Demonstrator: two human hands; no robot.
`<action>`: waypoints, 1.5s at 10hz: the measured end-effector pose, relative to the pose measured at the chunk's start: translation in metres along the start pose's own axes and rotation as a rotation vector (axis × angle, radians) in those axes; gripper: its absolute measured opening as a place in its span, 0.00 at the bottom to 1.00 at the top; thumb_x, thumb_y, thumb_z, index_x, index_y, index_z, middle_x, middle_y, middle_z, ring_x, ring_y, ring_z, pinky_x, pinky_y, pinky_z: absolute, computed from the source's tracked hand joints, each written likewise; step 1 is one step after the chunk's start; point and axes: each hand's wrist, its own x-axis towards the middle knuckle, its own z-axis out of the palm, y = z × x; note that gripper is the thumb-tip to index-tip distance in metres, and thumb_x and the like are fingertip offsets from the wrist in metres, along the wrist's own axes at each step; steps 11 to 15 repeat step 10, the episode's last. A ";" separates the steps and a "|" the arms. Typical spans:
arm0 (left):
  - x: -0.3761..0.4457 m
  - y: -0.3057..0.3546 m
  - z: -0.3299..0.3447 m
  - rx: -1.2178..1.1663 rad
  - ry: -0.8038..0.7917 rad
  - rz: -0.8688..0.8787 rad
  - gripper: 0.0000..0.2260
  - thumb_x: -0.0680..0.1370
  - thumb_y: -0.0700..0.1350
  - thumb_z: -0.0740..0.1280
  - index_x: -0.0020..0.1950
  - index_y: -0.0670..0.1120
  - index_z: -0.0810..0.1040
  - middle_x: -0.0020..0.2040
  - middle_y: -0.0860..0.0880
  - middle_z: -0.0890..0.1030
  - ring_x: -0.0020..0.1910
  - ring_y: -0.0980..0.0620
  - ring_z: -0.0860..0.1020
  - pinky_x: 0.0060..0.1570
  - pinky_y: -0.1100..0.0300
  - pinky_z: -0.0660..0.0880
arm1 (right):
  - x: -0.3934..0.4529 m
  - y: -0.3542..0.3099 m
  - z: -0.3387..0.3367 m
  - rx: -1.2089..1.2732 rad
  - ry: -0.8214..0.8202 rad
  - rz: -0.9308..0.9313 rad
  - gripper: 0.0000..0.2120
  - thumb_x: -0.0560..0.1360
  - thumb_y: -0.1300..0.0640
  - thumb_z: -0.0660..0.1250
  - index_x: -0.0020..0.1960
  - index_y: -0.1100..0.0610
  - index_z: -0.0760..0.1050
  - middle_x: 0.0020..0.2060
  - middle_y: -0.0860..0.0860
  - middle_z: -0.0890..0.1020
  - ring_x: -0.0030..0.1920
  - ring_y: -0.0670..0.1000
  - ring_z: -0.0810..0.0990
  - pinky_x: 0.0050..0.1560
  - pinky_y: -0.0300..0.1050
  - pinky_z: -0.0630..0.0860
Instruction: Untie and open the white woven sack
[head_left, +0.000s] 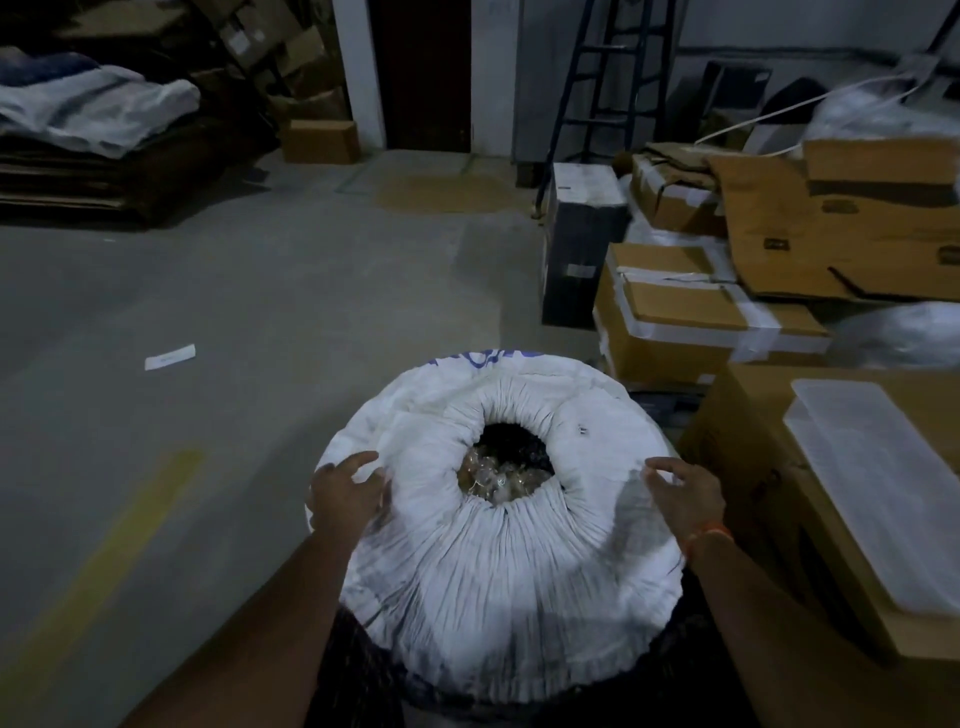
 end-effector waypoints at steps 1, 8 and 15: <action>0.014 -0.009 -0.002 -0.205 -0.148 -0.080 0.14 0.79 0.42 0.75 0.65 0.46 0.84 0.39 0.42 0.82 0.31 0.46 0.78 0.33 0.63 0.77 | 0.009 0.005 0.003 0.188 -0.152 0.051 0.08 0.76 0.60 0.73 0.55 0.58 0.85 0.56 0.59 0.84 0.50 0.55 0.82 0.52 0.50 0.81; 0.035 -0.017 0.013 0.532 -0.008 0.101 0.13 0.83 0.47 0.66 0.64 0.47 0.84 0.71 0.40 0.79 0.74 0.40 0.72 0.72 0.52 0.71 | 0.026 0.017 -0.009 -0.206 -0.123 0.038 0.13 0.75 0.63 0.73 0.59 0.55 0.85 0.60 0.56 0.84 0.63 0.60 0.81 0.64 0.48 0.74; 0.011 0.013 0.019 0.257 0.077 0.177 0.18 0.80 0.44 0.72 0.69 0.44 0.81 0.77 0.39 0.71 0.70 0.42 0.77 0.71 0.53 0.72 | 0.007 -0.015 -0.011 -0.324 0.027 -0.128 0.19 0.73 0.53 0.76 0.63 0.55 0.81 0.64 0.60 0.76 0.63 0.63 0.75 0.65 0.59 0.75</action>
